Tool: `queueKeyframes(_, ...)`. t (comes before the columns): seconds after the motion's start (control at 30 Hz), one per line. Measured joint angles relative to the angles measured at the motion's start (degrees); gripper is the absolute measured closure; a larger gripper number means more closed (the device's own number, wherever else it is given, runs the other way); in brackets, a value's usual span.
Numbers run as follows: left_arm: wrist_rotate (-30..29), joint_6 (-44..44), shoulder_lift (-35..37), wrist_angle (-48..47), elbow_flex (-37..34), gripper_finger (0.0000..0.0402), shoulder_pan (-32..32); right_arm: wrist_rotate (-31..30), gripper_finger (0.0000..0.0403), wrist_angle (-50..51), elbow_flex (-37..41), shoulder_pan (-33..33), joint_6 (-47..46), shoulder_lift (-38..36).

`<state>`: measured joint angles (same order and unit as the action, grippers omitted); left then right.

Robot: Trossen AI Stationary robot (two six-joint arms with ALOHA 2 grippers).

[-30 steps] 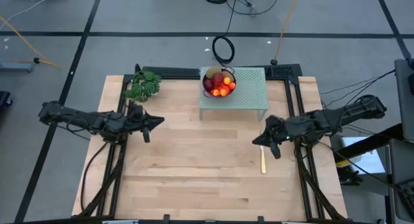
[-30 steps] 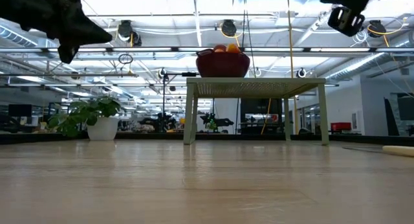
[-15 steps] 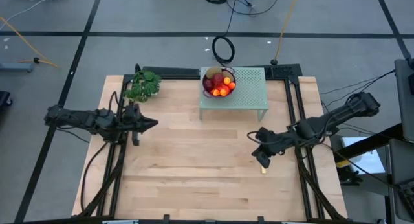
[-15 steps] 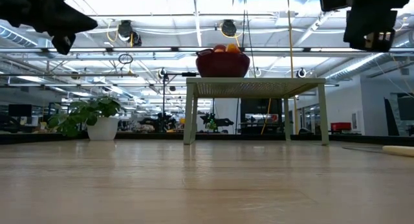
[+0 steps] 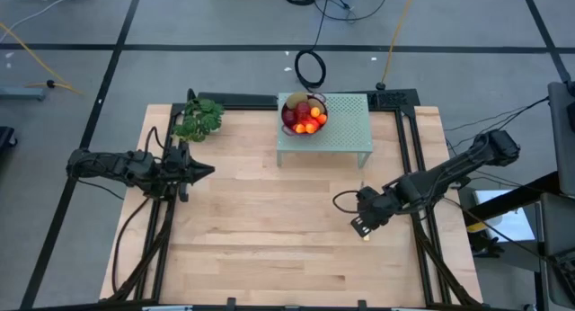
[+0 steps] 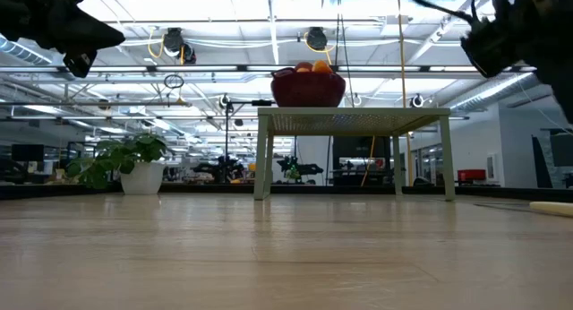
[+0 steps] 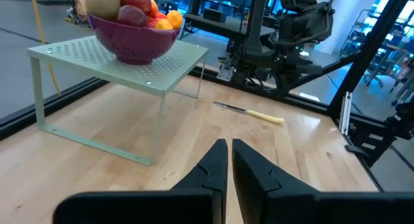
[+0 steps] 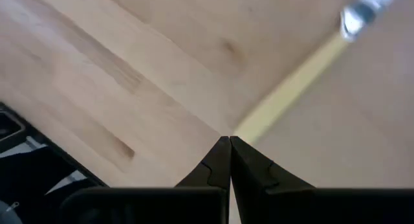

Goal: Pick & Place Fruit
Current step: Put the yellow knife on the shelf

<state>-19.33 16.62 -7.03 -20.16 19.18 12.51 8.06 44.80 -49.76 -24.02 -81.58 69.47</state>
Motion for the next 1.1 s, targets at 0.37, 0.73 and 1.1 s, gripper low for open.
queueKeyframes(0.37,-0.15,0.02,-0.02,-1.19,0.0,0.0397,0.0,5.39,0.0401,1.02,0.0,0.07,-10.32,1.7)
queueKeyframes(0.73,-0.13,0.19,-0.02,-1.14,0.0,0.0377,0.0,2.46,0.031,0.64,2.61,0.05,-12.1,1.7)
queueKeyframes(1.1,-0.11,0.11,-0.02,-1.1,0.0,0.0397,0.0,2.31,0.0234,-5.24,9.13,0.42,-17.68,1.7)
